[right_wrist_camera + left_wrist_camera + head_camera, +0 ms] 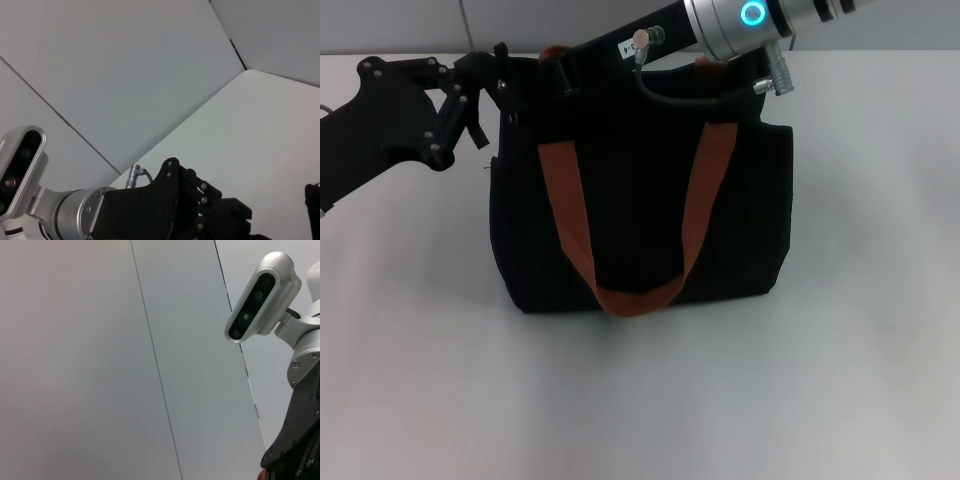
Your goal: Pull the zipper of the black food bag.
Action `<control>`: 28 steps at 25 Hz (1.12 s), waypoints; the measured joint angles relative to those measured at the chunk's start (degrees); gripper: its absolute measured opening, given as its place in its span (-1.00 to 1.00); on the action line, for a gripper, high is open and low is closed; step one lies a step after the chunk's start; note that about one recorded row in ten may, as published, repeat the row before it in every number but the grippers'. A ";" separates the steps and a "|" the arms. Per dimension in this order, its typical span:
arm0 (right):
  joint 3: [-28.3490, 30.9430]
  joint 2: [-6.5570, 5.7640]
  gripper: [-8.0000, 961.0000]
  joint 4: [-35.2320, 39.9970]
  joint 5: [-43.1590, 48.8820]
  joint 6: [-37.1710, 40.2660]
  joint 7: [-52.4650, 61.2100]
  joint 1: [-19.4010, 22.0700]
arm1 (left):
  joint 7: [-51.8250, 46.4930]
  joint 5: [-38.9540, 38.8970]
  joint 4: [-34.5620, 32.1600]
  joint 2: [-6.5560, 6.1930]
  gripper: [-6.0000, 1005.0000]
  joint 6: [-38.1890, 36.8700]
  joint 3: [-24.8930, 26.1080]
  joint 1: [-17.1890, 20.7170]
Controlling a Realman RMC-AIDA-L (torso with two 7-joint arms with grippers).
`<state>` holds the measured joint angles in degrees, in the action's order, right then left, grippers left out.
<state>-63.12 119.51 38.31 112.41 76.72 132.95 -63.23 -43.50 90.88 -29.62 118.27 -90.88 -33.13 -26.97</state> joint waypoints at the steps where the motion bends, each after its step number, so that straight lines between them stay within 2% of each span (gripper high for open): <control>1: -0.02 -0.01 -0.45 0.01 0.00 0.00 -0.04 -0.04 | -0.01 0.00 0.00 0.02 -0.94 -0.05 -0.05 -0.08; 15: -0.13 -0.07 -0.62 0.02 -0.02 -0.09 -0.11 -0.13 | -1.03 0.00 0.00 0.17 -0.94 -0.57 -0.36 -1.14; 26: -0.16 -0.16 -0.72 0.53 0.14 -0.06 -0.78 0.53 | -0.80 0.00 -0.01 0.00 -0.94 -0.66 0.46 0.25; 28: -0.20 -0.15 -0.79 0.54 0.14 -0.04 -1.36 0.46 | -0.69 0.00 -0.01 0.09 -0.94 -1.16 0.20 0.29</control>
<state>-63.31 119.36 38.85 112.55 76.69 131.59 -62.77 -44.19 90.88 -29.62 118.36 -92.05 -32.93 -26.68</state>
